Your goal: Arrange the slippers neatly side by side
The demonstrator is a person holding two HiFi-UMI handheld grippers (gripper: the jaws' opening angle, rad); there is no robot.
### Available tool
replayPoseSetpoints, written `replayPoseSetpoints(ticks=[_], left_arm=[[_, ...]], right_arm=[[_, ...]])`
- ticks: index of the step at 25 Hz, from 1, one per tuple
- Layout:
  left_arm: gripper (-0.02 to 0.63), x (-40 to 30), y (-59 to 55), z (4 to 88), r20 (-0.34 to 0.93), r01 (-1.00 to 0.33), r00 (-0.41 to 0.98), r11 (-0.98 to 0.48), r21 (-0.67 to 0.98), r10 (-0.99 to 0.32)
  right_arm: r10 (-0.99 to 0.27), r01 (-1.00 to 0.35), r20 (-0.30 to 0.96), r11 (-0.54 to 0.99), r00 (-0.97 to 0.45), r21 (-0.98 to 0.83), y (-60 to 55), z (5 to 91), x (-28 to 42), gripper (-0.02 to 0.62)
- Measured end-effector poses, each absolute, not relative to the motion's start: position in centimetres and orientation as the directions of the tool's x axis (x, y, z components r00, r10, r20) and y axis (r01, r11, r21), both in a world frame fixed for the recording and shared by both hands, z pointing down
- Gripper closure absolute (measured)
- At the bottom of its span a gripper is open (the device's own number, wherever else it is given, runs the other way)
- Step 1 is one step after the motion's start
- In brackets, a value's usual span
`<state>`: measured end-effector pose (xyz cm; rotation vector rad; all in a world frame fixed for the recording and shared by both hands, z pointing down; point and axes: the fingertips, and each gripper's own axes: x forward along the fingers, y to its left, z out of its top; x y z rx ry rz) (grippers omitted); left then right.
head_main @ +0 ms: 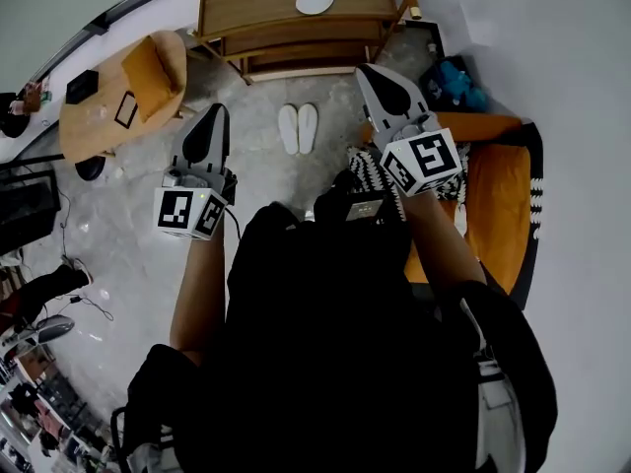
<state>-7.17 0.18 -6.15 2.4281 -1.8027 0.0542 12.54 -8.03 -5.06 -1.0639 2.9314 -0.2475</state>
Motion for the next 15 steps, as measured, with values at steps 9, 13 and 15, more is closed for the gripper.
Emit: replayPoseSetpoints(ticks=[9,13,15], left_arm=[[0.589,-7.5,5.4,-9.1,-0.034,-0.917,0.369,-0.370,0.146,-0.929],[0.589,-9.0,10.2,-8.2,-0.009,-0.916,0.382,-0.380,0.132,-0.924],[0.589,-10.1,12.7,-7.5,0.000,-0.923,0.366,-0.363,0.127,-0.931]], right_arm=[[-0.650,-0.654,0.088,0.736,-0.755,-0.173,0.4,-5.4,12.6,0.563],[-0.674,-0.676,0.079,0.719,-0.735,-0.159,5.8,-6.1,10.9,0.563],[-0.683,-0.686,0.078,0.714,-0.726,-0.139,8.5,-6.0,9.8,0.563]])
